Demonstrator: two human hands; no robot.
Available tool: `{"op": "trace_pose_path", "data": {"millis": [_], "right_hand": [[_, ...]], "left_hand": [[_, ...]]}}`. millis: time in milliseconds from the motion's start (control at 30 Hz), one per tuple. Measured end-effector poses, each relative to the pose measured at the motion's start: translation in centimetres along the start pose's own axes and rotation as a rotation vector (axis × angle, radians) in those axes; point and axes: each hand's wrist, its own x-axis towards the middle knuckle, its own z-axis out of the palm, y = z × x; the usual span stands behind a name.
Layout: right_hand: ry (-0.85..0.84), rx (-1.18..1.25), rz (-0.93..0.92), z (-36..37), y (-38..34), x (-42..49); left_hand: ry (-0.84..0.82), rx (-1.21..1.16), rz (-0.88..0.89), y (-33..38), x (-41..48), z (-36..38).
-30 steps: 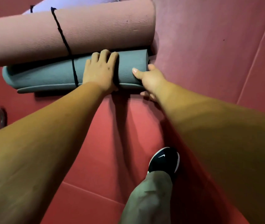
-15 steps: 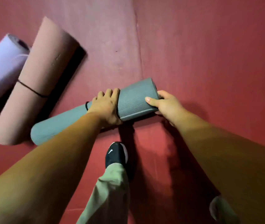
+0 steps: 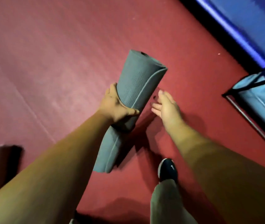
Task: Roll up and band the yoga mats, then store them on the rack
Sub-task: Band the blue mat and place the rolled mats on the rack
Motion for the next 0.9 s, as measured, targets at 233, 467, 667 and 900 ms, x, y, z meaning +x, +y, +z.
{"op": "trace_pose_path", "data": {"millis": [233, 467, 667, 900], "right_hand": [[-0.157, -0.399, -0.028, -16.6, -7.7, 1.4], [0.158, -0.861, -0.179, -26.7, -11.0, 5.7], [0.336, -1.111, -0.177, -31.1, -9.6, 12.9], [0.436, -1.134, -0.272, -30.8, -7.4, 21.0]], "left_hand": [[0.053, -0.404, 0.092, 22.6, 4.9, 7.5], [0.028, -0.77, -0.006, 32.8, 10.9, 15.8], [-0.069, -0.89, -0.186, 34.1, 15.6, 22.3], [-0.191, -0.861, -0.168, 30.1, 23.5, 26.0]]}}
